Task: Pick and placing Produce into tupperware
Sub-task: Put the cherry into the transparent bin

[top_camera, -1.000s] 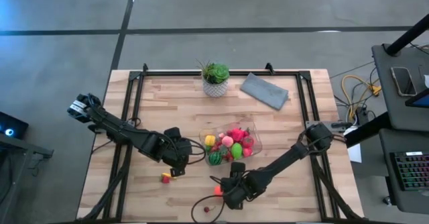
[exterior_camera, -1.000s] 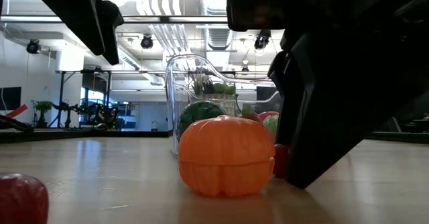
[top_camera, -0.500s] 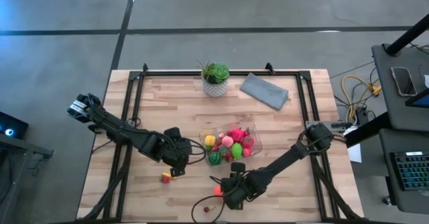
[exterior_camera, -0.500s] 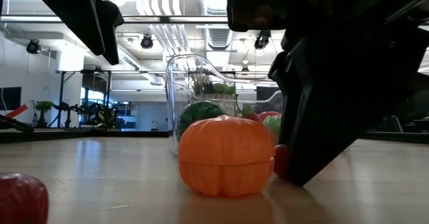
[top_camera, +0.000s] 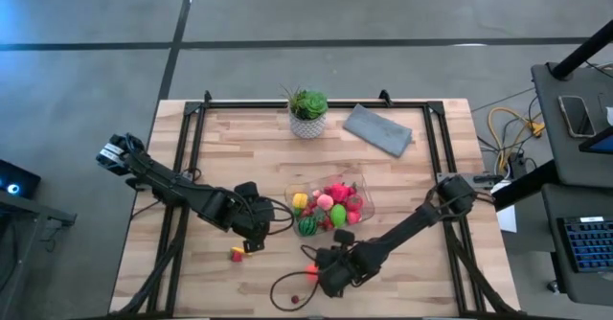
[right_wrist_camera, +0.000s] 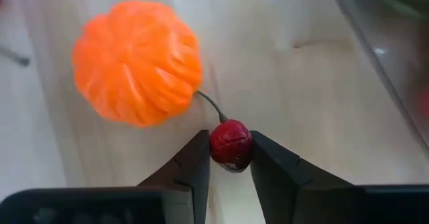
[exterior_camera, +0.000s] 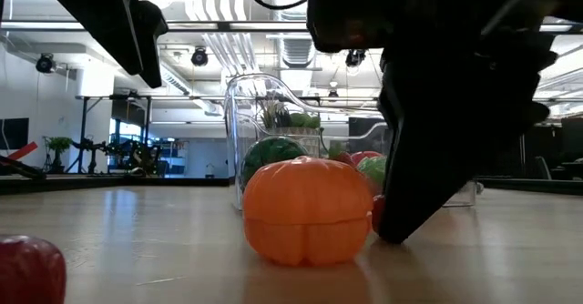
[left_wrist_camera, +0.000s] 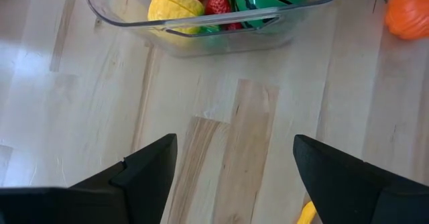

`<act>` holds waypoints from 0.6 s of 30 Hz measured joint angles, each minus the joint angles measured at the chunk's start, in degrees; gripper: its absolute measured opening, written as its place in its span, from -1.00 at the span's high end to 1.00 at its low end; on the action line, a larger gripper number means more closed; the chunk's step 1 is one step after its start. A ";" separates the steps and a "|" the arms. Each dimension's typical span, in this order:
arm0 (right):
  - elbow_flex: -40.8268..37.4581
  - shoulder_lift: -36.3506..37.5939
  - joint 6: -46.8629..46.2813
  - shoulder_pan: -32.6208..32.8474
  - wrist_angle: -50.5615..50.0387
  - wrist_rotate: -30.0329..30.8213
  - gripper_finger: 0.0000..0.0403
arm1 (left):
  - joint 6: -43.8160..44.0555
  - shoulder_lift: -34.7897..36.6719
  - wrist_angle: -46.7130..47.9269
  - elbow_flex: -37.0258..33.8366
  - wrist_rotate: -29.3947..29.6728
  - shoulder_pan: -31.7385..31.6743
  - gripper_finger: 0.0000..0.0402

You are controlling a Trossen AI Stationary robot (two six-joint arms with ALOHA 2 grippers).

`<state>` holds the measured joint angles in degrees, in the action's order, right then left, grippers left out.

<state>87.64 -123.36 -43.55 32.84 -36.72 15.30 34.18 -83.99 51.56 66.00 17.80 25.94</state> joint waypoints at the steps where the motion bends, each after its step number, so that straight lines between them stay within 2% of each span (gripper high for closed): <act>1: -0.02 0.30 -1.58 0.00 -0.47 0.76 0.56 | 0.01 0.00 -0.01 0.00 0.01 0.00 -0.41; 11: 0.00 8.99 -10.53 0.50 -6.10 8.68 0.56 | 0.01 0.00 -0.05 0.00 0.02 0.00 -0.41; 16: 0.13 16.73 -14.66 0.68 -10.01 20.56 0.56 | 0.01 0.00 -0.05 0.00 0.02 0.02 -0.41; 18: 0.03 19.46 -18.31 -0.83 -13.24 22.45 0.56 | 0.00 0.00 -0.14 0.00 0.02 0.01 -0.41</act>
<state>87.66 -103.89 -61.86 32.01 -49.96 37.75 34.18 -83.99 51.42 66.00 17.82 25.94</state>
